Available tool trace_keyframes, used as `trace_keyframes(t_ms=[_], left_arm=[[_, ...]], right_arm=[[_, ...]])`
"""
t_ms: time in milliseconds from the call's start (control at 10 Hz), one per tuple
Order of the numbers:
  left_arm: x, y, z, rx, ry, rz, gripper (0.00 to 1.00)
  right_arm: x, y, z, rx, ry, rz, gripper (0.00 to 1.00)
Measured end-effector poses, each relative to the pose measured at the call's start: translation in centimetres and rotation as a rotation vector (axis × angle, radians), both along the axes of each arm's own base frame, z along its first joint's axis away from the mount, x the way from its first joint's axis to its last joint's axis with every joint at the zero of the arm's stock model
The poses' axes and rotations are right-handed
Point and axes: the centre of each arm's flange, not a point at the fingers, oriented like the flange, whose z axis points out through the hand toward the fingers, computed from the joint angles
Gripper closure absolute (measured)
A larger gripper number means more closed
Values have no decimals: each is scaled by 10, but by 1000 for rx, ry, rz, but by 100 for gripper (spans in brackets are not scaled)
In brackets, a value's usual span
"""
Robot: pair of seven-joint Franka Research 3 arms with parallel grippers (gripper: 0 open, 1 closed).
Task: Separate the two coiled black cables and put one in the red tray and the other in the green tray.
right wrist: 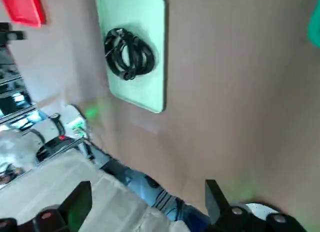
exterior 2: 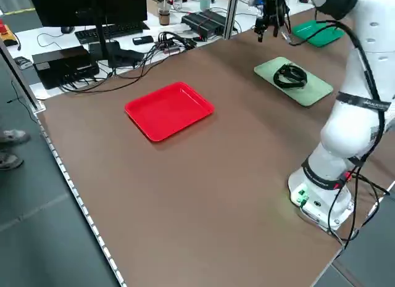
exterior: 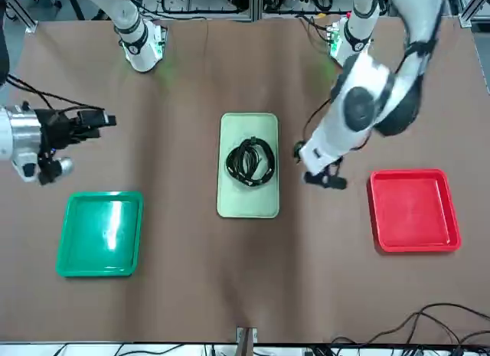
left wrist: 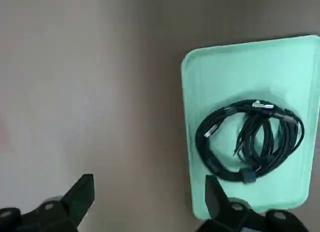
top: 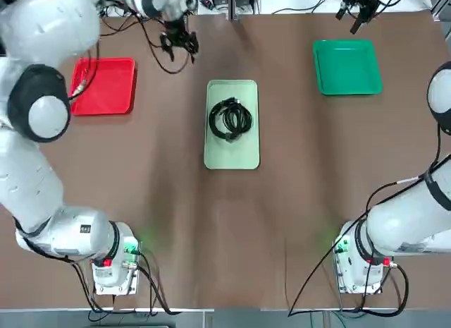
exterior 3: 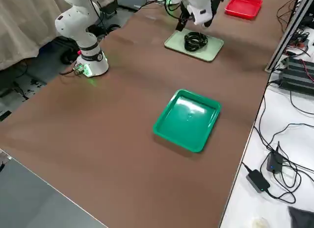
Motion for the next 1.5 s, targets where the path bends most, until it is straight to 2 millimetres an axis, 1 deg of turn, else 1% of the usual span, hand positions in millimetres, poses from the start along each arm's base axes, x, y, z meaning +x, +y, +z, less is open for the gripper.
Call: trace_keyframes(t_ms=[100,300,400,500,600,700,900,1100,1300,1500], left_arm=[[-2,-17,-25,5,-10,-28,0],[-2,-41,-76,18,-52,-107,2],[-2,-48,-103,11,-64,-152,2],[-2,-54,-123,-10,-67,-196,3],[-3,-59,-138,-30,-69,-244,7],[-5,-63,-149,-36,-76,-289,12],[-14,-75,-161,-19,-91,-355,16],[-27,-91,-169,-19,-84,-392,22],[-37,-100,-179,-19,-69,-412,22],[-39,-102,-190,-19,-77,-430,23]], right_arm=[[-1,7,-10,55,31,-7,0],[-1,20,-23,145,72,-19,0],[0,29,-26,174,84,-14,0],[-1,41,-30,192,93,-7,0],[-2,51,-39,206,104,-11,0],[-3,59,-53,219,119,-26,0],[-6,74,-74,235,144,-47,0],[-8,86,-82,231,142,-51,0],[-10,96,-95,219,141,-63,0],[-12,104,-100,213,141,-63,0]])
